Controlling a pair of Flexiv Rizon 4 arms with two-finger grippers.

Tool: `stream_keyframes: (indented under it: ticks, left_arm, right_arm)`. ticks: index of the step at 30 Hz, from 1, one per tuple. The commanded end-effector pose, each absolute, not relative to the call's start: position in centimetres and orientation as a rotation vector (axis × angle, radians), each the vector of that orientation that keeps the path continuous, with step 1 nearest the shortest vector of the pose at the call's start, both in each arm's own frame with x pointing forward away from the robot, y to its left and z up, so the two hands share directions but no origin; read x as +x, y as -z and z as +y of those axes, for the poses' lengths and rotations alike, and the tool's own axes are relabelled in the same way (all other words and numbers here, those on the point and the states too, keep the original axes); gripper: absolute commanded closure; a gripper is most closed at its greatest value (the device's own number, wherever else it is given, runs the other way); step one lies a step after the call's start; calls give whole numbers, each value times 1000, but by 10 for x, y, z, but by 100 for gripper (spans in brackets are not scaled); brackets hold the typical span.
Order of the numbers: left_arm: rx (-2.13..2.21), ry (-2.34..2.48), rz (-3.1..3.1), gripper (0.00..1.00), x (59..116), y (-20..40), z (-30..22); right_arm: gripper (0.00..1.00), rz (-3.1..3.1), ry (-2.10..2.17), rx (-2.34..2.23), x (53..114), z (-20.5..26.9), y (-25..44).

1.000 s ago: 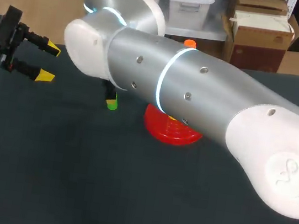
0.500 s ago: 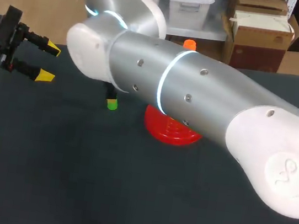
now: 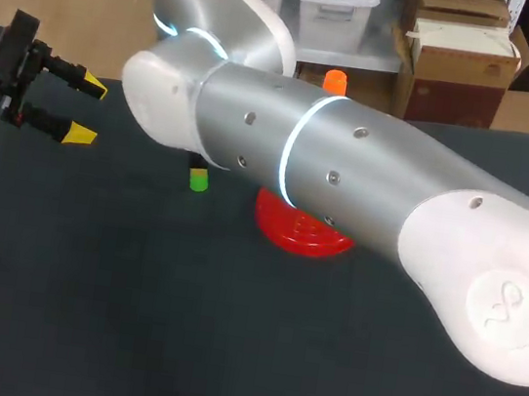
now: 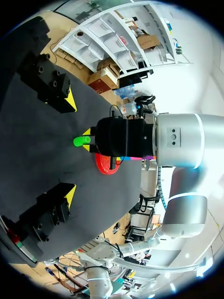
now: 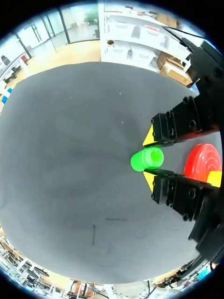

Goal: Pick up and stack the cylinders on the red base in this order: pink,purple,orange,green

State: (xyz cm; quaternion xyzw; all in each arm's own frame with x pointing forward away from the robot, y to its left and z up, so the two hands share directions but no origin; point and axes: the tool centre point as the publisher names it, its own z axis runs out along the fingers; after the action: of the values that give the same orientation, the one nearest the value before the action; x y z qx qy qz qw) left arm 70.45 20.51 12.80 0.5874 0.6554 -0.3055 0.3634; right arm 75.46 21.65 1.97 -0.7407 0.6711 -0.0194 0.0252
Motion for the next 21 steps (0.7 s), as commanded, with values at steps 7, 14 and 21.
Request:
stream_keyframes:
  ticks: [7,14,21]
  left_arm:
    - [1511,784,1683,0,704,-127,206]
    - [1511,784,1683,0,704,-127,206]
    - [1511,784,1683,0,704,-127,206]
  right_arm:
    - [100,1975,72,-2292,751,191,-148]
    - [100,1944,187,-2187,717,122,-275]
    - [100,2043,210,-2033,682,58,-322]
